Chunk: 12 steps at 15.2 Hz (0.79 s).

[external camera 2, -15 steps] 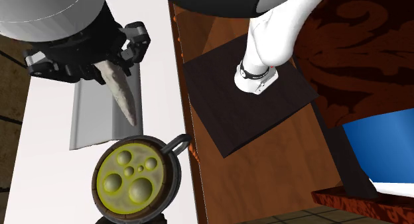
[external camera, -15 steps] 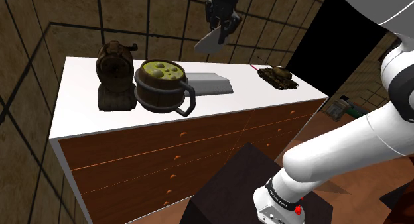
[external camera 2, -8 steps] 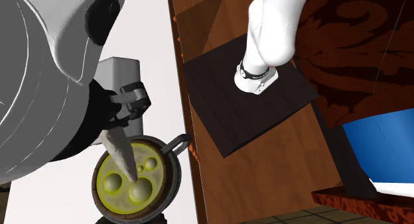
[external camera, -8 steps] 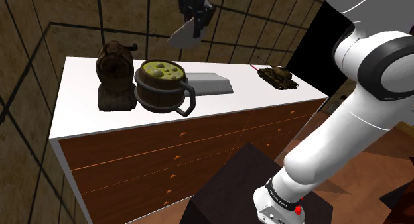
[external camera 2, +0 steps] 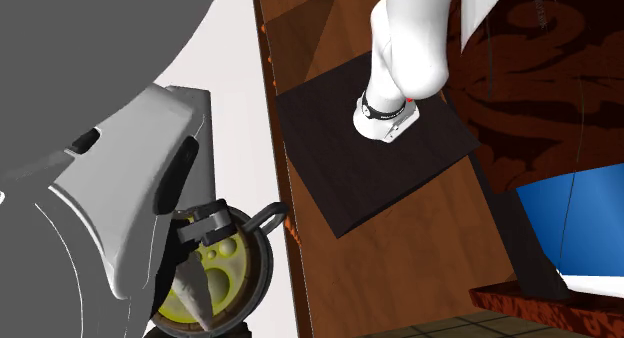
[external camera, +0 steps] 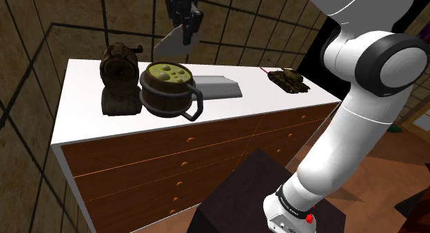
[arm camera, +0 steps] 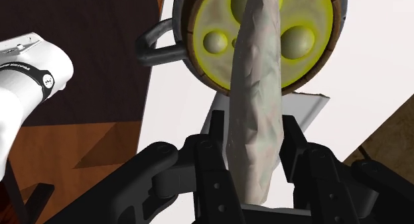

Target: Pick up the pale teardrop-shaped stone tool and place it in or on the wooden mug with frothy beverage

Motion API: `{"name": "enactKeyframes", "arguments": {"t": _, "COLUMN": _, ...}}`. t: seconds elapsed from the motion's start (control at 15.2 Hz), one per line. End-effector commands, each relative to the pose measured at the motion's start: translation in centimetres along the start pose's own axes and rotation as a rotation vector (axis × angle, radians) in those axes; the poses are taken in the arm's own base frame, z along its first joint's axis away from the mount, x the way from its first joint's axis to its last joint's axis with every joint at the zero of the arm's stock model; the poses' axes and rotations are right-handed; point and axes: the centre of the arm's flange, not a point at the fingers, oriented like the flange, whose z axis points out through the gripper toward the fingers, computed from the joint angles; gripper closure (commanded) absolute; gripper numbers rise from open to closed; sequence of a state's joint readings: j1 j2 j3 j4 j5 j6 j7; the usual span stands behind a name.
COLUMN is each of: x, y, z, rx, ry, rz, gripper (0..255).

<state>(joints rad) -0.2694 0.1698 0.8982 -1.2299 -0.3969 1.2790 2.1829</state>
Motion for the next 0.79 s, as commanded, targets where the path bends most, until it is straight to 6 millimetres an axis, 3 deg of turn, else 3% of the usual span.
{"name": "enactKeyframes", "arguments": {"t": 0.0, "x": -0.2, "y": 0.1, "z": 1.1, "rx": 0.000, "ry": -0.001, "rz": 0.001, "gripper": 255}}
{"name": "enactKeyframes", "arguments": {"t": 0.59, "x": -1.3, "y": 0.6, "z": 5.8, "rx": 0.000, "ry": -0.001, "rz": 0.001, "gripper": 255}}
{"name": "enactKeyframes", "arguments": {"t": 0.73, "x": -1.3, "y": 0.6, "z": 5.8, "rx": 0.000, "ry": -0.001, "rz": 0.001, "gripper": 255}}
